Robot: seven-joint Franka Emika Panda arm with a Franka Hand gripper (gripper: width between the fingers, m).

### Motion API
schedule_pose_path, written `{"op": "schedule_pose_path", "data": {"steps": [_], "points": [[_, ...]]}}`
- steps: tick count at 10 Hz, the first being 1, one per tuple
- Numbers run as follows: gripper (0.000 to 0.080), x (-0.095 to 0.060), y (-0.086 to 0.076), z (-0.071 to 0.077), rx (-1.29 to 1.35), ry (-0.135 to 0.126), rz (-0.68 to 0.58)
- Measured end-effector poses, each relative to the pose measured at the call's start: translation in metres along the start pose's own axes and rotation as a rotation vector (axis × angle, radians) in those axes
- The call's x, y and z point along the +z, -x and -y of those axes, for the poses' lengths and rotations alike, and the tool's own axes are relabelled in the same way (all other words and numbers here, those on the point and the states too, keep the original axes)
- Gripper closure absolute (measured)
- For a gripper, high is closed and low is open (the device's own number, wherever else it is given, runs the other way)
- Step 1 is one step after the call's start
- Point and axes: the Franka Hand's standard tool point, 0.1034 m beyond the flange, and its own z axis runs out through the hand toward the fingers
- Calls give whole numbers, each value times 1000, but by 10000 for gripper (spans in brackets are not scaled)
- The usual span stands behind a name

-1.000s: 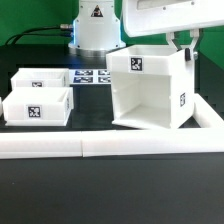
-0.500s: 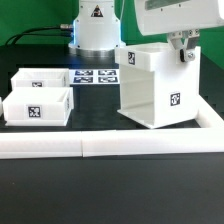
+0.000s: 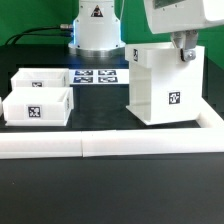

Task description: Assemble drawer

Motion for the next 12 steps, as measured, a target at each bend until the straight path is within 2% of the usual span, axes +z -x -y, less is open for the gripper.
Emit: {"op": "schedule_pose_path", "data": {"steps": [2, 10, 12], "points": [[758, 5, -3, 3, 75, -4, 21], [755, 23, -9, 60, 152, 19, 65], [754, 23, -9, 68, 173, 12, 57]]}}
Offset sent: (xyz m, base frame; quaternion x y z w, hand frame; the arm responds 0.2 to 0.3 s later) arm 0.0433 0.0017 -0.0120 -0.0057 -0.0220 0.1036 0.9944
